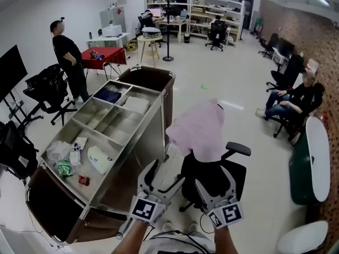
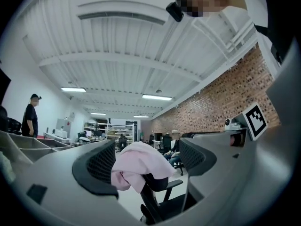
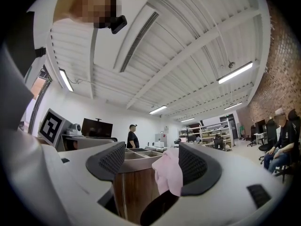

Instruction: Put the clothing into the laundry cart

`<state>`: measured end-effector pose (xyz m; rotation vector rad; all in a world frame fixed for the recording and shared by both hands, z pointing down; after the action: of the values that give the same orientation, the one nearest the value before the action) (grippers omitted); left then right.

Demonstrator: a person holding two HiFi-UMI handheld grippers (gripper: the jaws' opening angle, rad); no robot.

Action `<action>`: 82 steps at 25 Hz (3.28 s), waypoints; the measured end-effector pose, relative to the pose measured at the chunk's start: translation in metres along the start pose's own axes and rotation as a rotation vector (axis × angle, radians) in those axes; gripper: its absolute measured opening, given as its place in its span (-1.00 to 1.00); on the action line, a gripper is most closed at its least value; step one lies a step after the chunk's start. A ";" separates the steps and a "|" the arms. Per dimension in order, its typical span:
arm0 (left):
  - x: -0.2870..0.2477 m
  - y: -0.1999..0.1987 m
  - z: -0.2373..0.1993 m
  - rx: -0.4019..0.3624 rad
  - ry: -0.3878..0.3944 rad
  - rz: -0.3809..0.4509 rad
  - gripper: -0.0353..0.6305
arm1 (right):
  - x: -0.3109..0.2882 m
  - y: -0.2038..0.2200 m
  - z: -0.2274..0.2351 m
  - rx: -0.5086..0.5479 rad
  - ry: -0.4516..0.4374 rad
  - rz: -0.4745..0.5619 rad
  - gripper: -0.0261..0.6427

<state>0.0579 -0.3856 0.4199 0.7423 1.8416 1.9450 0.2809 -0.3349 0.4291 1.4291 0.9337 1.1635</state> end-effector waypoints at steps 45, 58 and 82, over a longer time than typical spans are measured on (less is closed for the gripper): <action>-0.254 -0.016 -0.101 0.212 0.267 -0.563 -0.58 | 0.075 -0.022 0.111 -0.072 0.121 0.045 0.19; -0.117 -0.146 -0.038 0.125 0.078 0.076 -0.60 | 0.032 -0.057 0.106 -0.036 0.049 0.150 0.19; 0.156 -0.129 0.103 -0.115 -0.744 0.185 -0.60 | -0.021 -0.083 -0.036 -0.133 -0.545 0.259 0.18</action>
<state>-0.0169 -0.1998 0.3133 1.3995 1.2290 1.5358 0.2434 -0.3324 0.3443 1.6708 0.2932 0.9206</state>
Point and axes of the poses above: the fingertips, and each gripper's own axes: x backward along the fingers, z to its right, y out of its underside, the point moved 10 cm from there along x, backward along the fingers, and after that the axes turned 6 degrees about y, right-handed, at the moved point
